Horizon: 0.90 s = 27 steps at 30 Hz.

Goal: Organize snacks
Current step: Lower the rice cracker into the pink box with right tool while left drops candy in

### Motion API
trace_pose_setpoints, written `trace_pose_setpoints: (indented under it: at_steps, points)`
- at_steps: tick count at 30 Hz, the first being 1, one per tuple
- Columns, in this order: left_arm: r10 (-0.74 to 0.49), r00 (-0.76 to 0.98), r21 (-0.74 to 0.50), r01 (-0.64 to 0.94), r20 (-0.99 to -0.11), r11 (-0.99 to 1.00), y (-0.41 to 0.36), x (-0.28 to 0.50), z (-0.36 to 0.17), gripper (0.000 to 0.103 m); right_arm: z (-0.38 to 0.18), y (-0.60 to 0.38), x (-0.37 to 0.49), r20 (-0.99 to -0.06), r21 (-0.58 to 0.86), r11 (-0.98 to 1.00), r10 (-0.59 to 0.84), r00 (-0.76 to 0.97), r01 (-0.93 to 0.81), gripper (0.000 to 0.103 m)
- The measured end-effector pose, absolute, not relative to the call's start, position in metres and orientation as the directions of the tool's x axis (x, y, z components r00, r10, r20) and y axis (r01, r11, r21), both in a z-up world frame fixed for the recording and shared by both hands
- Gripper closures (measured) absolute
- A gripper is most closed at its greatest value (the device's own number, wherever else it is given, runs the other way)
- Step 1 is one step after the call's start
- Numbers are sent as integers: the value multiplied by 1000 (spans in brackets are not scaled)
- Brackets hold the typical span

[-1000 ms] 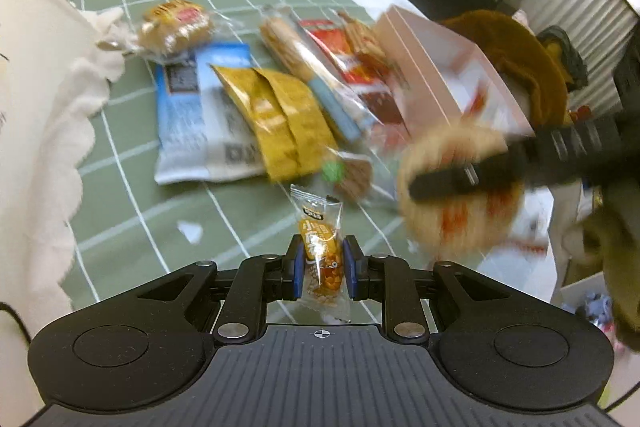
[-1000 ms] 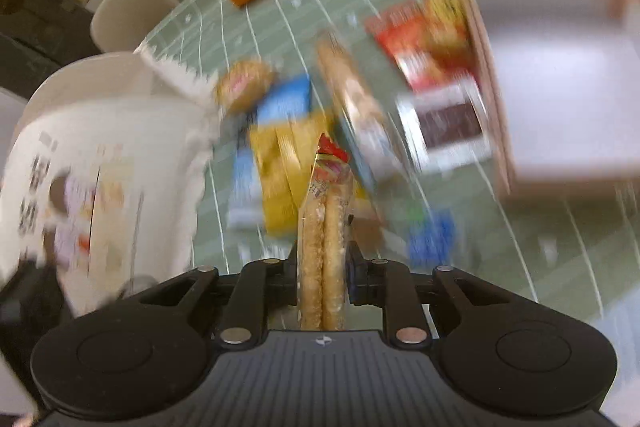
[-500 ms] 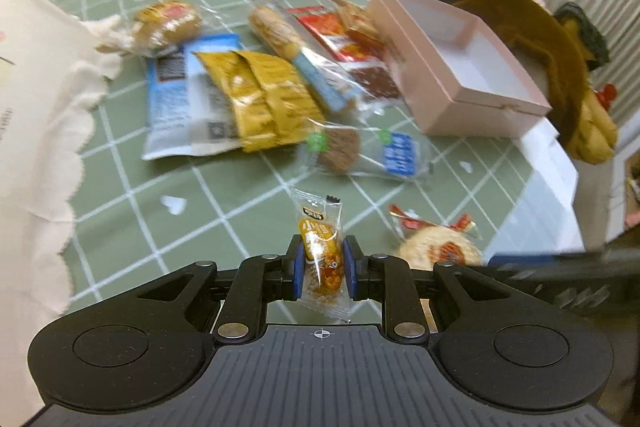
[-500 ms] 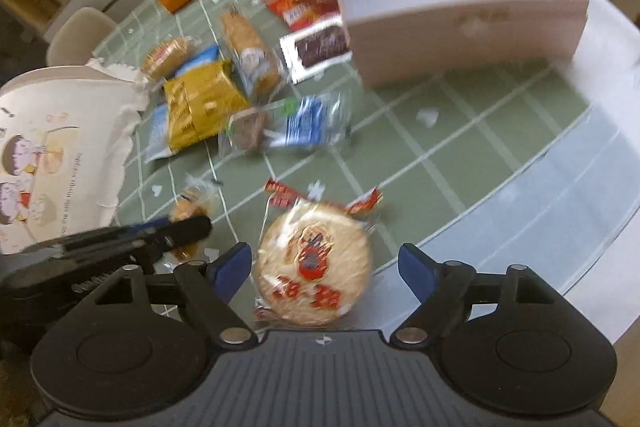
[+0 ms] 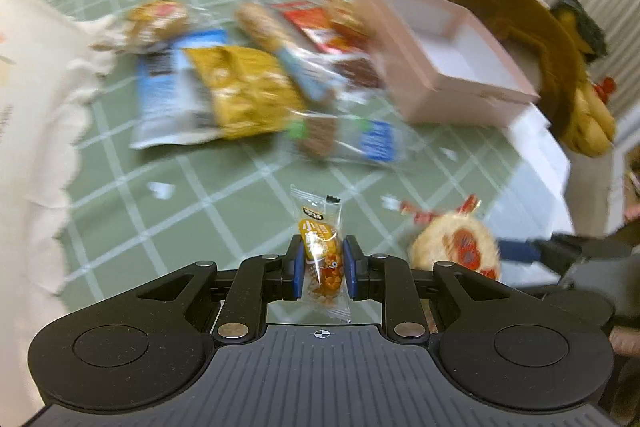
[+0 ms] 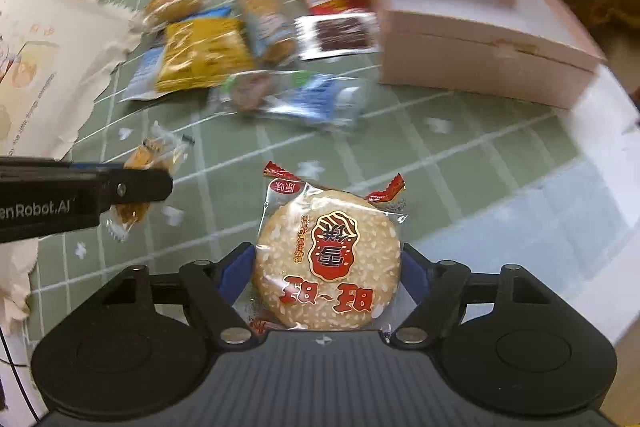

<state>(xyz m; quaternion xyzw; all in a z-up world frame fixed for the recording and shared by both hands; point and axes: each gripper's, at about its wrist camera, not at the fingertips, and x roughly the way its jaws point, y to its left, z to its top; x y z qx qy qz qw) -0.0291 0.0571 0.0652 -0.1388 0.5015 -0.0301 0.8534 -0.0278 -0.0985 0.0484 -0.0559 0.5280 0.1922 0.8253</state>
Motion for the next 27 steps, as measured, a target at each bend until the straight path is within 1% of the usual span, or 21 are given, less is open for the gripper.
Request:
trace_pose_setpoints:
  at_steps: [6, 10, 12, 14, 17, 19, 21, 23, 25, 27]
  points:
    - [-302, 486, -314, 60, -820, 948, 4, -16, 80, 79, 83, -175, -23, -849, 77, 968, 189, 494, -238, 26]
    - [-392, 519, -364, 161, -760, 917, -21, 10, 115, 79, 108, -215, -19, -803, 88, 983, 166, 572, -162, 26]
    - [-398, 574, -352, 196, -715, 915, -25, 37, 142, 79, 120, -231, -12, -781, 106, 984, 170, 601, -141, 26]
    - [-388, 630, -341, 200, -672, 918, -25, 69, 167, 79, 130, -242, -3, -760, 110, 987, 159, 630, -116, 26]
    - [-402, 658, -370, 197, -636, 908, -25, 121, 181, 79, 141, -251, 14, -738, 115, 989, 148, 658, -93, 26]
    - [-433, 641, -414, 191, -634, 890, -25, 160, 170, 76, 145, -248, 32, -731, 122, 988, 155, 665, -96, 26]
    - [-400, 641, -423, 127, -655, 897, -18, 191, 151, 76, 147, -241, 50, -727, 129, 987, 158, 668, -92, 26]
    - [-357, 668, -413, 81, -653, 907, -10, 198, 143, 76, 149, -231, 71, -729, 137, 987, 159, 666, -86, 26]
    - [-359, 682, -426, 76, -638, 901, 1, 192, 142, 76, 150, -217, 87, -723, 120, 989, 150, 675, -90, 26]
    - [-352, 681, -412, 80, -642, 908, 7, 184, 142, 75, 155, -206, 100, -708, 111, 987, 160, 688, -115, 26]
